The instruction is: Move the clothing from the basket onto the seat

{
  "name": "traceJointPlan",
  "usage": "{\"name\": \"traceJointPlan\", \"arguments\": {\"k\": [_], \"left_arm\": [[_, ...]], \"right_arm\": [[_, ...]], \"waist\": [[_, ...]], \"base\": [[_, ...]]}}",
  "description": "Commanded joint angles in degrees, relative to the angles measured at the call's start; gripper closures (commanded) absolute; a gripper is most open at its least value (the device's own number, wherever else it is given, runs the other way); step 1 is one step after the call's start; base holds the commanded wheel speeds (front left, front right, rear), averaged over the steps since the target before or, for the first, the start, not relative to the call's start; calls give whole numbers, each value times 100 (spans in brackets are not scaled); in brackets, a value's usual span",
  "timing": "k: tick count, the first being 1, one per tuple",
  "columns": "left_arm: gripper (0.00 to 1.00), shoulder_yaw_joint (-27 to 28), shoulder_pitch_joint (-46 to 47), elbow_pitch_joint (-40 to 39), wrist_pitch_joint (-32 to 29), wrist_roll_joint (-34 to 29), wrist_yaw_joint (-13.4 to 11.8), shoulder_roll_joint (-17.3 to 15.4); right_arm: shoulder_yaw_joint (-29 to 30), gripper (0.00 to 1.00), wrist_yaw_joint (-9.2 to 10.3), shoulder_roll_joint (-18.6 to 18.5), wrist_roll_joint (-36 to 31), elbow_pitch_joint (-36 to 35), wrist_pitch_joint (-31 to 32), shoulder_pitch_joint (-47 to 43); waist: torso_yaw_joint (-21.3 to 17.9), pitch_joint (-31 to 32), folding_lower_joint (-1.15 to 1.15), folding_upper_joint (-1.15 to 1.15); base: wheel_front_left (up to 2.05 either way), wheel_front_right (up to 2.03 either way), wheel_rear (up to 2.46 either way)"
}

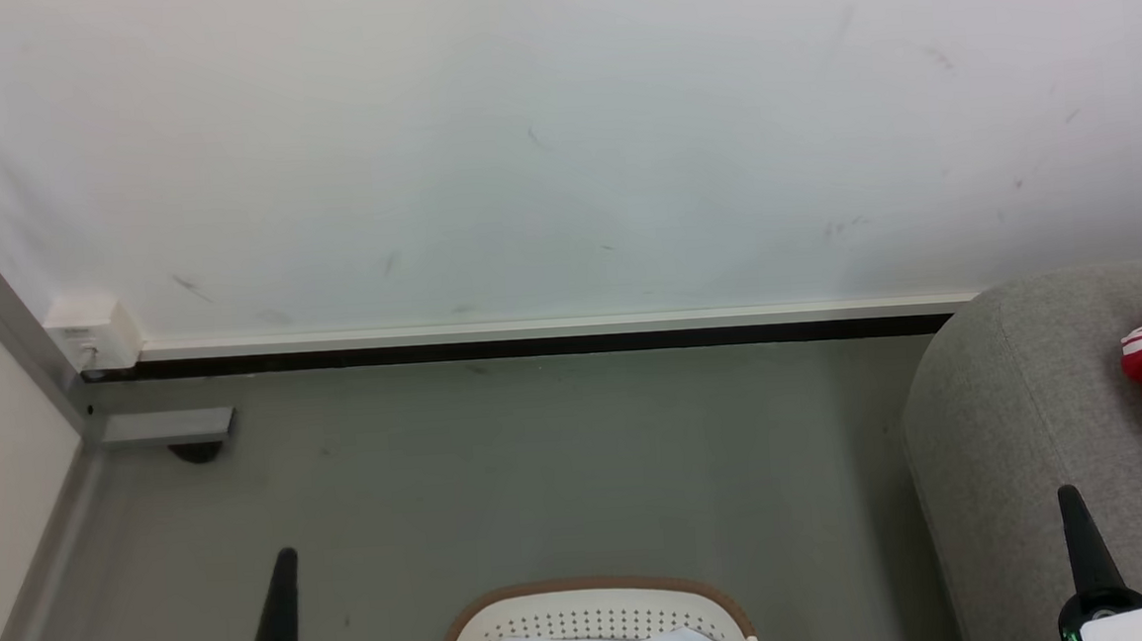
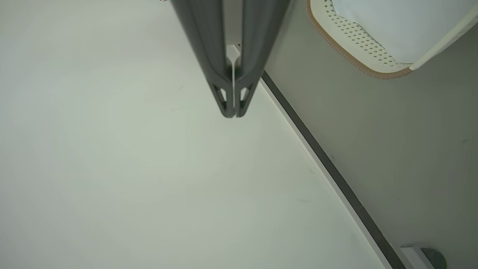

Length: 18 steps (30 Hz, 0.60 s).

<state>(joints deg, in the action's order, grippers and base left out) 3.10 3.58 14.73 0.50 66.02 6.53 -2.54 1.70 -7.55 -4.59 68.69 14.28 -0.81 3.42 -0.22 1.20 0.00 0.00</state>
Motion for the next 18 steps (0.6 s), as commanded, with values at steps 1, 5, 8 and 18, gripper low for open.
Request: {"name": "traceJointPlan", "arguments": {"k": [1, 5, 8, 18], "left_arm": [[100, 38, 131, -47, -54, 190, 32, -38], [100, 69, 150, -48, -116, 396, 39, -39], [100, 93, 153, -47, -157, 572, 46, -41], [100, 157, 202, -48, -299, 1056, 61, -44]], "right_arm": [[46, 100, 6, -1, 179, -41, 47, 123], [83, 100, 6, 6, 367, -38, 107, 151], [112, 100, 7, 13, 528, -36, 146, 166], [193, 100, 8, 41, 977, -28, 285, 198]], "waist": [[1, -4, 0, 0], [3, -13, 0, 0], [4, -19, 0, 0], [7, -41, 0, 0]], "base": [[0, 0, 0], [0, 0, 0], [0, 0, 0], [0, 0, 0]]}}
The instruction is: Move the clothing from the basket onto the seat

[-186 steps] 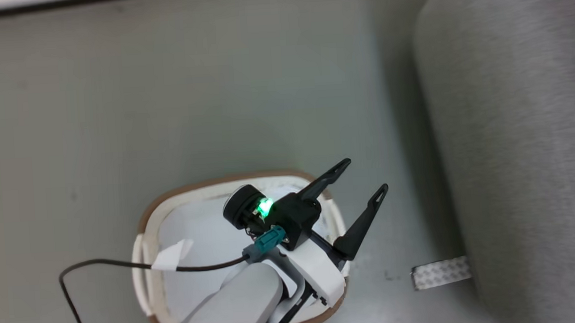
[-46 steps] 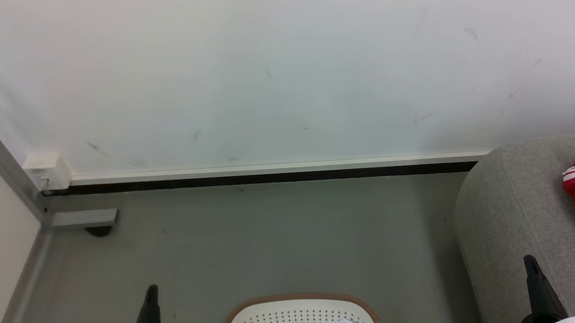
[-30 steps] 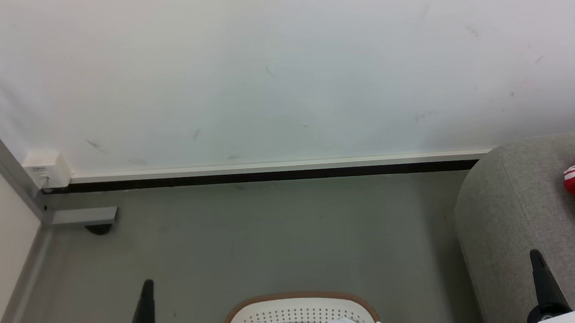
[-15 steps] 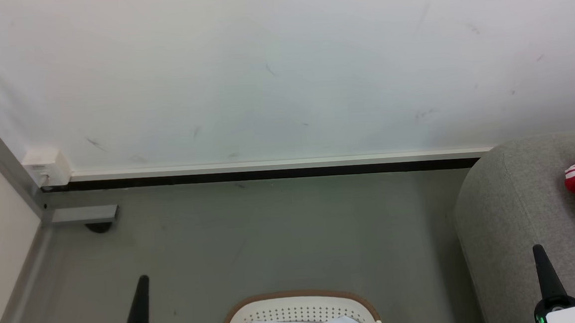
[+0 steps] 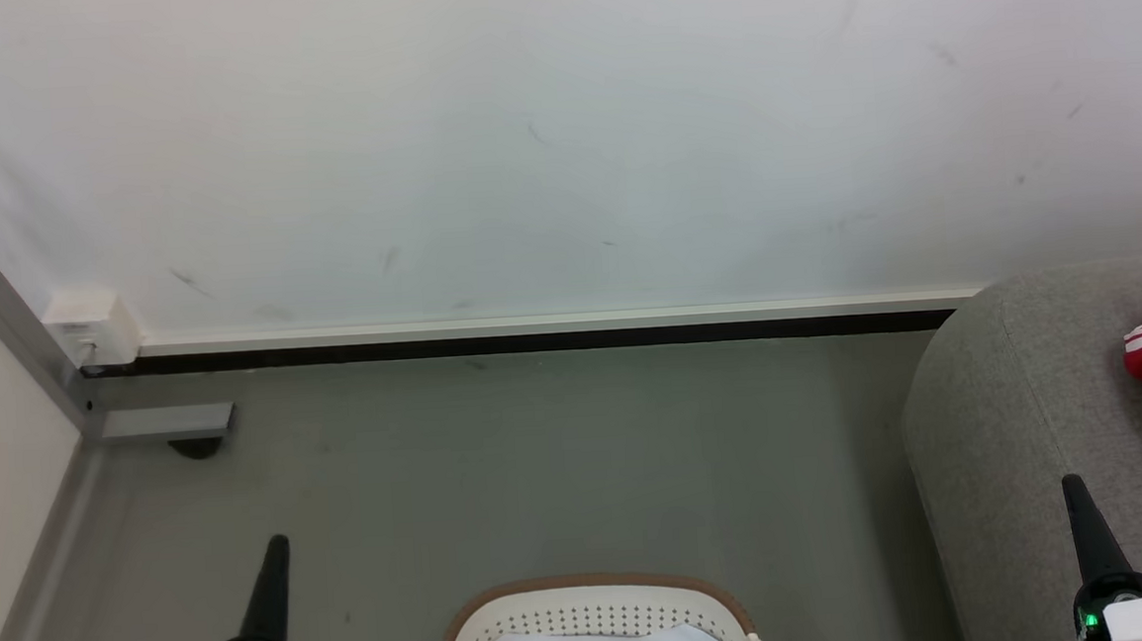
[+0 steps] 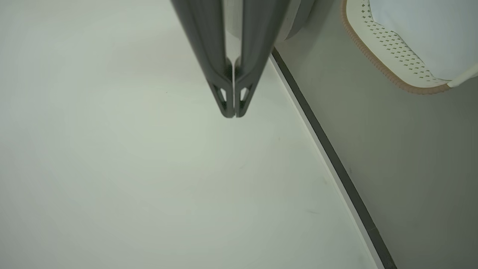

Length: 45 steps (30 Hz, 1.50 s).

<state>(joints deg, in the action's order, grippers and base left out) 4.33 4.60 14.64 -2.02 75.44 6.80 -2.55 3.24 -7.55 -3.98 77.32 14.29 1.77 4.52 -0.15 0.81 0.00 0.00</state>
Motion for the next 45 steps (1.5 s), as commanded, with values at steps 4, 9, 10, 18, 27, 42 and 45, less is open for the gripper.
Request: {"name": "traceJointPlan", "arguments": {"k": [4, 9, 10, 18, 27, 42, 45], "left_arm": [[100, 56, 115, -38, -96, 319, 34, -44], [100, 88, 137, -39, -161, 531, 42, -46], [100, 95, 138, -39, -171, 577, 45, -46], [100, 145, 164, -37, -264, 920, 61, -48], [100, 188, 192, -35, -351, 1242, 75, -50], [100, 240, 220, -29, -484, 1721, 82, -51], [100, 241, 219, -29, -484, 1720, 82, -51]], "right_arm": [[69, 100, 8, -9, 286, -26, 76, 111], [108, 100, 9, 6, 492, -22, 136, 141], [116, 100, 9, 8, 527, -21, 154, 146], [180, 100, 10, 31, 846, -15, 243, 150], [229, 100, 11, 54, 1145, -9, 340, 188], [309, 100, 12, 83, 1541, 2, 458, 237], [310, 100, 12, 84, 1540, 2, 460, 232]], "waist": [[2, -10, 0, 0], [4, -21, 0, 0], [4, -23, 0, 0], [7, -41, 0, 0], [10, -58, 0, 0], [15, -86, 0, 0], [15, -86, 0, 0]], "base": [[0, 0, 0], [0, 0, 0], [0, 0, 0], [0, 0, 0], [0, 0, 0], [0, 0, 0], [0, 0, 0]]}}
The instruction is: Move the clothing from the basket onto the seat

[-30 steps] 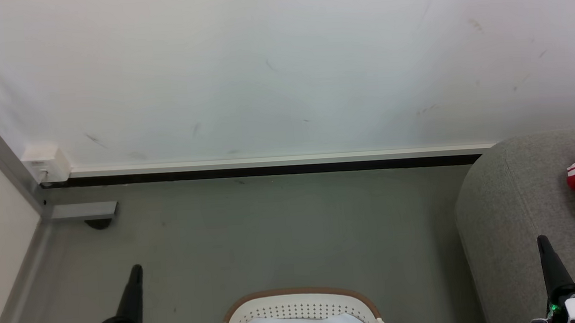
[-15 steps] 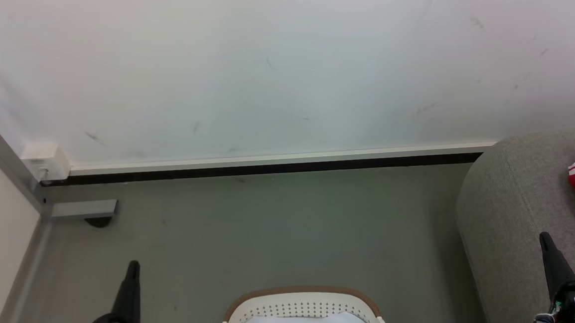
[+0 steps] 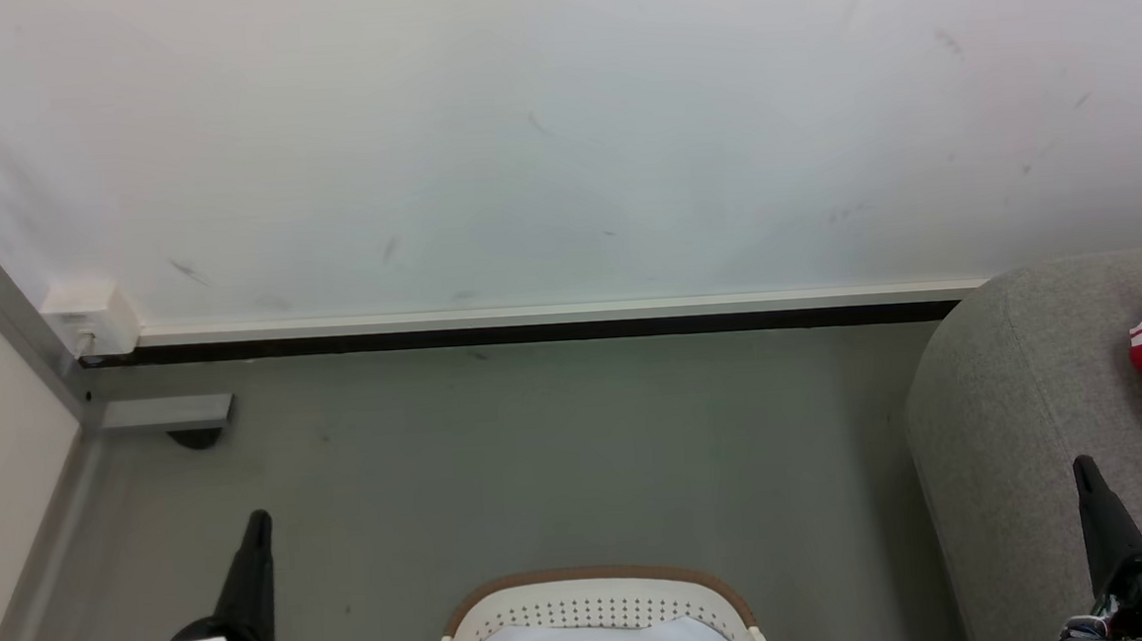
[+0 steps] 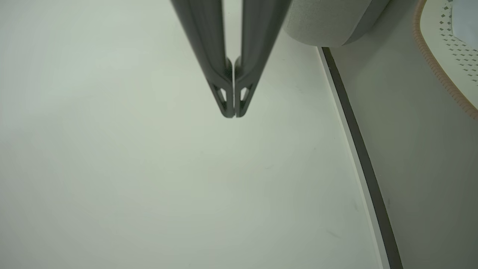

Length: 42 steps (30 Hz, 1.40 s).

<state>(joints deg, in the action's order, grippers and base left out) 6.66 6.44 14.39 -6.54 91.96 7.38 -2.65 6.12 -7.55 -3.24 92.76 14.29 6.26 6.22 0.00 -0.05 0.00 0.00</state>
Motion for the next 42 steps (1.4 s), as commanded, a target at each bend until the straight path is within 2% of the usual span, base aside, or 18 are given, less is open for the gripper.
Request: {"name": "traceJointPlan", "arguments": {"k": [1, 42], "left_arm": [[100, 9, 34, -6, -31, 68, 24, -41], [100, 7, 33, -6, -28, 70, 24, -41]], "right_arm": [[21, 100, 12, 9, -6, 2, 12, 61], [36, 100, 12, 17, -27, 3, 17, 50]], "waist": [[0, 0, 0, 0], [0, 0, 0, 0]], "base": [[0, 0, 0], [0, 0, 0]]}}
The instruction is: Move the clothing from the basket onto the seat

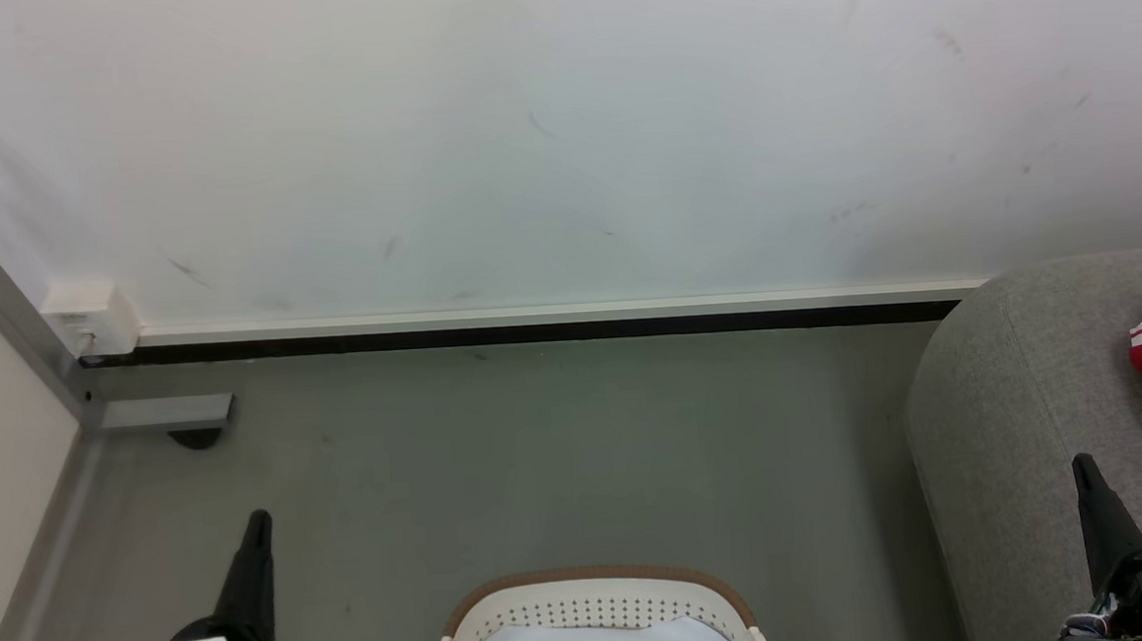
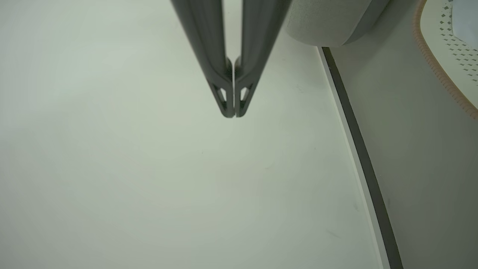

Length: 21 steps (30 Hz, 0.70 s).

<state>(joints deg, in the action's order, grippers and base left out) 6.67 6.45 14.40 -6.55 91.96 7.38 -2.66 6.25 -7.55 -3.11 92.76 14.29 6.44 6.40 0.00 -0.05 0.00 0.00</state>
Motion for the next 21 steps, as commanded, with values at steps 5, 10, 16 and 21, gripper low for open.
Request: {"name": "traceJointPlan", "arguments": {"k": [5, 10, 16, 21], "left_arm": [[100, 5, 32, -7, -28, 70, 24, -40], [100, 5, 32, -7, -27, 70, 24, -39], [100, 5, 32, -7, -28, 71, 24, -39], [100, 3, 31, -8, -28, 71, 24, -39]], "right_arm": [[26, 100, 12, 6, -28, 3, -2, 32], [27, 100, 12, 7, -30, 3, -1, 32], [29, 100, 12, 9, -32, 3, 1, 32], [30, 100, 12, 9, -34, 3, 3, 32]], "waist": [[0, 0, 0, 0], [0, 0, 0, 0], [0, 0, 0, 0], [0, 0, 0, 0]], "base": [[0, 0, 0], [0, 0, 0], [0, 0, 0], [0, 0, 0]]}}
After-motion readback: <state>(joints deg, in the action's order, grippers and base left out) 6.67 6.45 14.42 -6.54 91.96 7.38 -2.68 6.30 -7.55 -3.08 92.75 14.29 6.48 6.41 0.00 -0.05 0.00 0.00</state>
